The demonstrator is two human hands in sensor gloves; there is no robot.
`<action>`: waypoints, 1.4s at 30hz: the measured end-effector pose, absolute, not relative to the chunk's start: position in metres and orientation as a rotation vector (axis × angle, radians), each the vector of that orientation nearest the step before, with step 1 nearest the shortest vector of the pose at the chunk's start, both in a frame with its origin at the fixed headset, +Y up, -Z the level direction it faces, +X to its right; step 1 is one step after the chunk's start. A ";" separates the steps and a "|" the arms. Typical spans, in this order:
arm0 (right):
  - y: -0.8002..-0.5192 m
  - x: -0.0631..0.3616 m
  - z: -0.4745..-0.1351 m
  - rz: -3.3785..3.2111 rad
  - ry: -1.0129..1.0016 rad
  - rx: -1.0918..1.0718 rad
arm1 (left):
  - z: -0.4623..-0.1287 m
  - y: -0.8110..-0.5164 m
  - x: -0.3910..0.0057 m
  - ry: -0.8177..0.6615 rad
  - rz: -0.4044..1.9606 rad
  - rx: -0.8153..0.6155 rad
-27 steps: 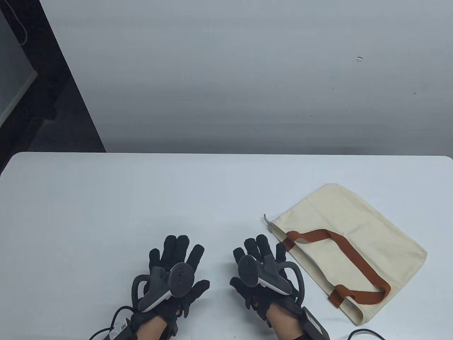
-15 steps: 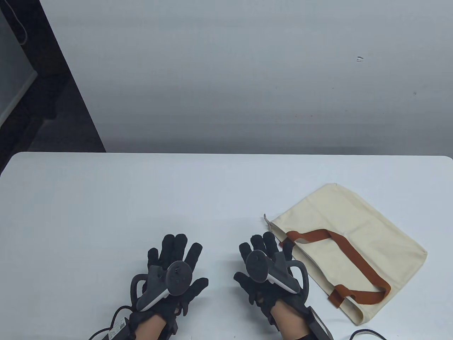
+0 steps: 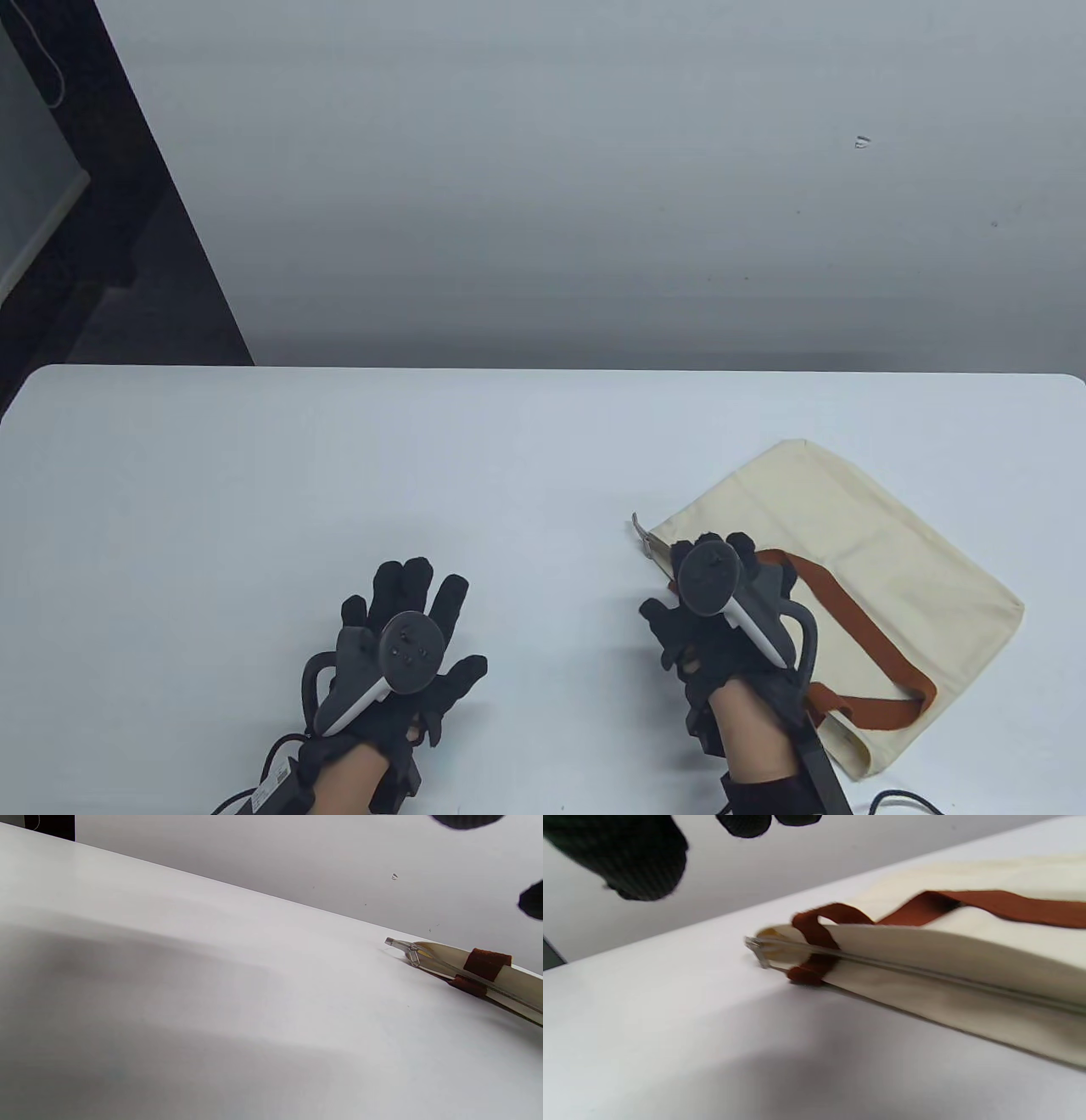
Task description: Zip the canvas bag
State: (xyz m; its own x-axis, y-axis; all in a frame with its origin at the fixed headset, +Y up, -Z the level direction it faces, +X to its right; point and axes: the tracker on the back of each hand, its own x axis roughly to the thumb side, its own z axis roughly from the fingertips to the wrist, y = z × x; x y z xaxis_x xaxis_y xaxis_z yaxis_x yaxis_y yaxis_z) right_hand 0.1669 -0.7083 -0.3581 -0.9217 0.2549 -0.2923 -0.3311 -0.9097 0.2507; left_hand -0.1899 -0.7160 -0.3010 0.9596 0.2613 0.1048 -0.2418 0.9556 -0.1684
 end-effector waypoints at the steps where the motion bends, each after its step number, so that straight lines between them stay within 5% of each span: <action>1: -0.716 0.173 -0.364 2.753 0.500 -0.434 | -0.302 -0.716 -0.192 -0.121 0.269 -0.155; 10: -0.760 0.199 -0.389 2.838 0.721 -0.893 | -0.304 -0.714 -0.204 -0.101 0.341 -0.171; 23: -0.776 0.199 -0.397 2.942 0.630 -0.804 | -0.305 -0.719 -0.200 -0.107 0.336 -0.200; 32: -0.748 0.186 -0.393 2.870 0.537 -0.452 | -0.306 -0.714 -0.210 -0.076 0.398 -0.152; 42: -0.731 0.088 -0.372 2.964 0.408 0.248 | -0.307 -0.713 -0.211 -0.043 0.371 -0.135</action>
State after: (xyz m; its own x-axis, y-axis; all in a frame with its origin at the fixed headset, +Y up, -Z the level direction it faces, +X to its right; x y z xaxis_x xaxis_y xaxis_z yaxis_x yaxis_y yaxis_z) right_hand 0.0884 -0.7309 -0.3724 -0.9768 0.1592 0.1434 -0.1146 -0.9537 0.2782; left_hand -0.2113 -0.7132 -0.3068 0.9311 0.3644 0.0168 -0.3587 0.9230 -0.1391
